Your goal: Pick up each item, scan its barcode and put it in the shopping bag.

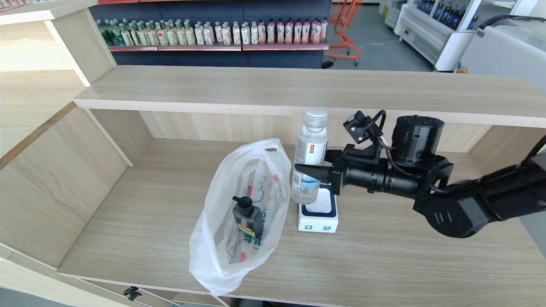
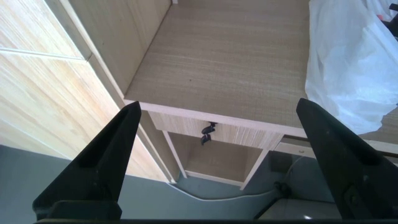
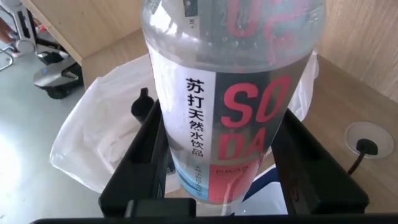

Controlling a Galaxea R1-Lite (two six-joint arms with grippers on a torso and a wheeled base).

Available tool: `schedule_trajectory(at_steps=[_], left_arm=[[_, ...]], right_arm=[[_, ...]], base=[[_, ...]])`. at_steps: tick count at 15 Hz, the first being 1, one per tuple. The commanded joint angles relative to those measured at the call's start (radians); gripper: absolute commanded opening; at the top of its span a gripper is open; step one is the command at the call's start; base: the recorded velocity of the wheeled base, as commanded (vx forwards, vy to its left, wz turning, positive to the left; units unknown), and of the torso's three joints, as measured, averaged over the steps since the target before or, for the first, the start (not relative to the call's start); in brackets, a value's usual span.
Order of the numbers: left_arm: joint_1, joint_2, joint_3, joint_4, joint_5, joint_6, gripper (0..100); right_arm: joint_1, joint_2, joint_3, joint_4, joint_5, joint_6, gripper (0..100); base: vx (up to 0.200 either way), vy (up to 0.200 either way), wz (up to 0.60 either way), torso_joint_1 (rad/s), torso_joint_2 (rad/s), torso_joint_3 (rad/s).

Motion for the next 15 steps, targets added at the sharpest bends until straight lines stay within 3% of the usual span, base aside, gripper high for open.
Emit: schedule_trajectory(at_steps=[1, 6, 9, 15], left_arm=[[0.0, 0.002, 0.0, 0.0, 0.001, 0.0, 100], [0.0, 0.002, 0.0, 0.0, 0.001, 0.0, 100], [0.0, 0.002, 0.0, 0.0, 0.001, 0.0, 100], [0.0, 0.002, 0.0, 0.0, 0.001, 0.0, 100]], right_arm=[[0.002, 0.088, 0.015, -0.049, -0.002, -0.002, 0], [0.01, 0.252, 0.044, -0.321, 0.031, 0.001, 0], [0.005, 0.31, 0.035, -0.37, 0.031, 0.002, 0], [0.03, 0.385, -0.108, -0.371, 0.033, 0.024, 0]], base=[[0.0, 0.0, 0.0, 0.0, 0.0, 0.0], [0.0, 0.0, 0.0, 0.0, 0.0, 0.0], [0.0, 0.0, 0.0, 0.0, 0.0, 0.0], [0.0, 0.0, 0.0, 0.0, 0.0, 0.0]])
